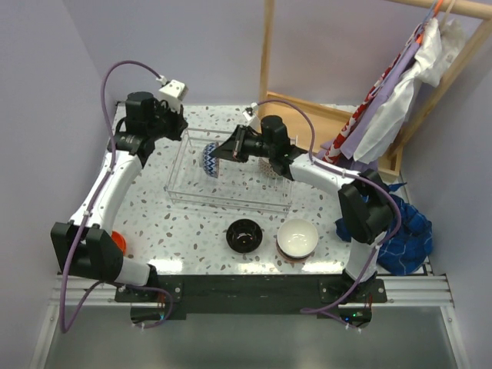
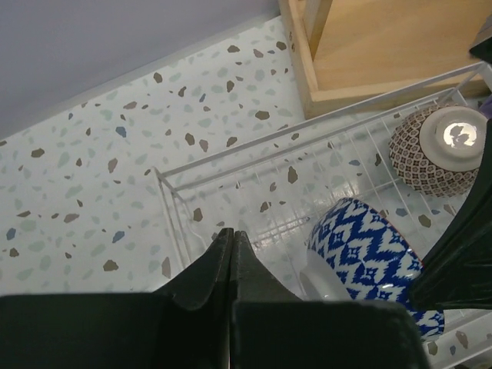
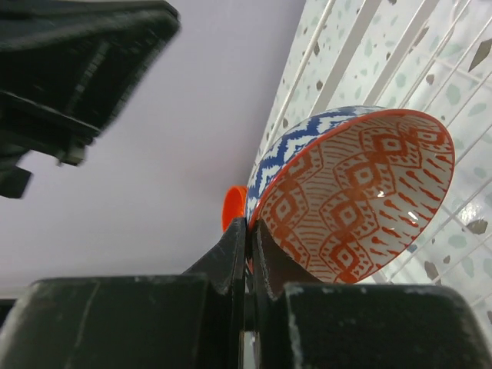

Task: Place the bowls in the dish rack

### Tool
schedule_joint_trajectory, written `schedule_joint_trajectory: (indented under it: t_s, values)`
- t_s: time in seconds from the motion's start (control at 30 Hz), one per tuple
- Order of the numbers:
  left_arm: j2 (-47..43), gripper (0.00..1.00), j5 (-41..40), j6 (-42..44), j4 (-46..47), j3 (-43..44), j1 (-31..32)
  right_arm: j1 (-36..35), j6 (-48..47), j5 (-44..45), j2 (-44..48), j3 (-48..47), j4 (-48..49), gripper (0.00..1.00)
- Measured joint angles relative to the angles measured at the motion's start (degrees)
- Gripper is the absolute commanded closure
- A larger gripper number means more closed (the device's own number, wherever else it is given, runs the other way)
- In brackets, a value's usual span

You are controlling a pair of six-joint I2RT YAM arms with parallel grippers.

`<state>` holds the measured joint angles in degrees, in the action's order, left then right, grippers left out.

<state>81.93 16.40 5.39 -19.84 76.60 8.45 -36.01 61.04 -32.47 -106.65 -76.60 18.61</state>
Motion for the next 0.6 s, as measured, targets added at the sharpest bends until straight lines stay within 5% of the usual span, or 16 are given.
schedule_joint_trajectory:
  t_s: [0.6]
  values:
    - [10.1, 1.0, -0.2, 1.3, 0.2, -1.3, 5.1, 0.8, 4.7, 2.9, 0.0, 12.2, 9.7, 1.0]
